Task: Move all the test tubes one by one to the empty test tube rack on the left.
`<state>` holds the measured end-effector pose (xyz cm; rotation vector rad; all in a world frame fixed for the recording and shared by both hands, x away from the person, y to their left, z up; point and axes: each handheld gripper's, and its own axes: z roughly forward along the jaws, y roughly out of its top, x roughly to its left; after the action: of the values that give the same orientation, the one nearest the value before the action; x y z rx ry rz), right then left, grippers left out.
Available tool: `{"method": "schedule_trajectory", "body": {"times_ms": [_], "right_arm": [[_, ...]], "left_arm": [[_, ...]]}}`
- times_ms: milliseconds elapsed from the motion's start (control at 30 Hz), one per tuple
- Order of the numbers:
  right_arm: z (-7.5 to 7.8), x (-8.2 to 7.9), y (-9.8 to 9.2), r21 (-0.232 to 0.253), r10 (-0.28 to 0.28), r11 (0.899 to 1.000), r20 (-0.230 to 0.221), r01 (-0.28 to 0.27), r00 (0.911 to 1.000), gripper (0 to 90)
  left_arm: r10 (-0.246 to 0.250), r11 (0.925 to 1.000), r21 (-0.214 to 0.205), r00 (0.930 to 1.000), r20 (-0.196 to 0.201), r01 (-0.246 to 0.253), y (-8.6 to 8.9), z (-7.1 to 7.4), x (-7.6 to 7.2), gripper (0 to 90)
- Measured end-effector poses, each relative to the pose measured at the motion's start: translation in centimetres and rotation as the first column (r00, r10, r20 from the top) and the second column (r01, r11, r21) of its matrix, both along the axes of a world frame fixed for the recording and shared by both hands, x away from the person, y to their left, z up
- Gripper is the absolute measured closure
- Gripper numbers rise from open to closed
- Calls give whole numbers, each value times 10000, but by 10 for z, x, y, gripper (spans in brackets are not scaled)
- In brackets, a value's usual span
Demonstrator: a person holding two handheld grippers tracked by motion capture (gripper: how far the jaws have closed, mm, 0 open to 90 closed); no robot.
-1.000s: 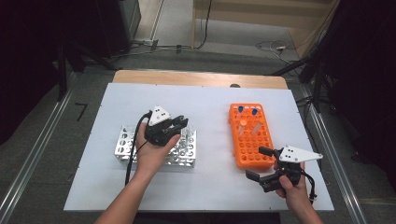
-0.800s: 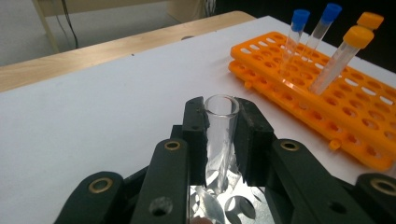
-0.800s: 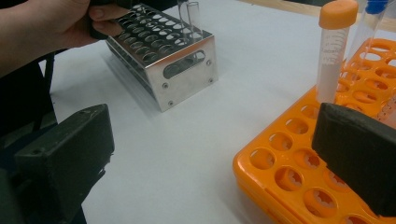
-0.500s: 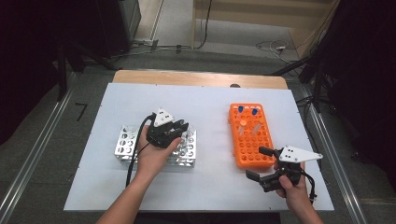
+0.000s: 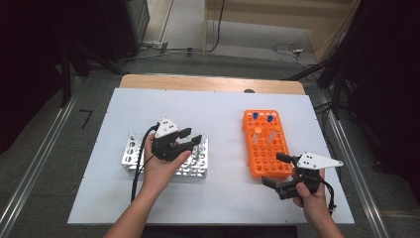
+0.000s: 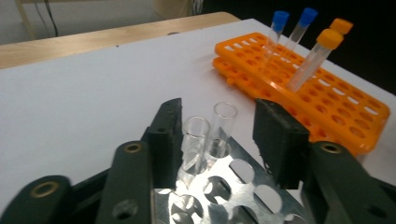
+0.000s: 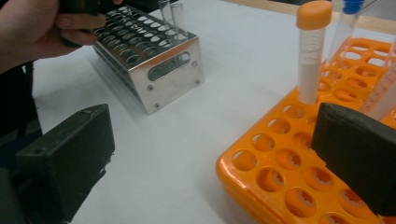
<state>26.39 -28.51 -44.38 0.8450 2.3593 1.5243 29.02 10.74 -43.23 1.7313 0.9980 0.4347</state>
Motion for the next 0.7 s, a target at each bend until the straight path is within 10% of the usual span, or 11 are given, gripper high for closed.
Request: {"method": "schedule_trajectory", "body": {"times_ms": [433, 700], "right_arm": [[-2, 28, -8, 157, -1212, 9925, -45, 1213, 9926, 64], [-4, 49, -7, -167, -2545, 9671, -378, 2540, 9663, 299]], "left_arm": [[-574, 9964, -593, 9965, 607, 610, 2, 6, -37, 99], [-843, 9938, -676, 9941, 676, 888, 0, 3, -50, 0]]}}
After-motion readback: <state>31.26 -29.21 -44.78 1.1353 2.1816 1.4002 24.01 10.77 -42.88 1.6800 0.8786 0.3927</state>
